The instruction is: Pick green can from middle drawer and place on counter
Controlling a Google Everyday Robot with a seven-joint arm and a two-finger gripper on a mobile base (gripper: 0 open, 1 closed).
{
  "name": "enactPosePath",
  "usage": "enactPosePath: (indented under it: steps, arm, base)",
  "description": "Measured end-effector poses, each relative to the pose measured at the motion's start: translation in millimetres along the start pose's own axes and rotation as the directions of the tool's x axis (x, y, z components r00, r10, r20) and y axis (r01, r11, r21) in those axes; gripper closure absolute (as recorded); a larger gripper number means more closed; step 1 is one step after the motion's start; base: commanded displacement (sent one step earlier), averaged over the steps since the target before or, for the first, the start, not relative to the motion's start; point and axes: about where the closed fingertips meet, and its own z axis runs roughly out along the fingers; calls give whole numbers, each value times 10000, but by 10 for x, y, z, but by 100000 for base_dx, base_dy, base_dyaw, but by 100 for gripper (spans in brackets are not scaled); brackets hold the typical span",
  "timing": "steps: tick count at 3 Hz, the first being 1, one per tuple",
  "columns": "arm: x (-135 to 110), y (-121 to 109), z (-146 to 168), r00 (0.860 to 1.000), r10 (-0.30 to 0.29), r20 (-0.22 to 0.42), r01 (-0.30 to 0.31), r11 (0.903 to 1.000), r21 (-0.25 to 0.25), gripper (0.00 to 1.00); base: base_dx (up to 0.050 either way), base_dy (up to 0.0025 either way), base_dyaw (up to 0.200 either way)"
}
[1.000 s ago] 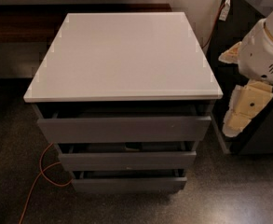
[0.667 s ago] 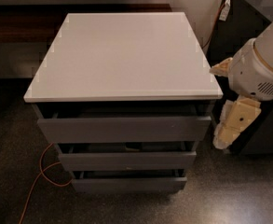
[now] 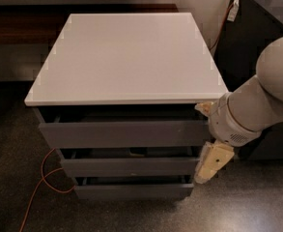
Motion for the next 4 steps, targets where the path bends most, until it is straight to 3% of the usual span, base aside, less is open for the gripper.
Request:
enactPosePath:
  steps: [2, 4]
  arm:
    - [117, 273, 958, 9997, 236, -99, -241, 9978, -613, 0]
    - [193, 325, 1166, 9992, -55, -400, 16, 9953, -973, 0]
  base:
    - [0, 0, 0]
    - [0, 0, 0]
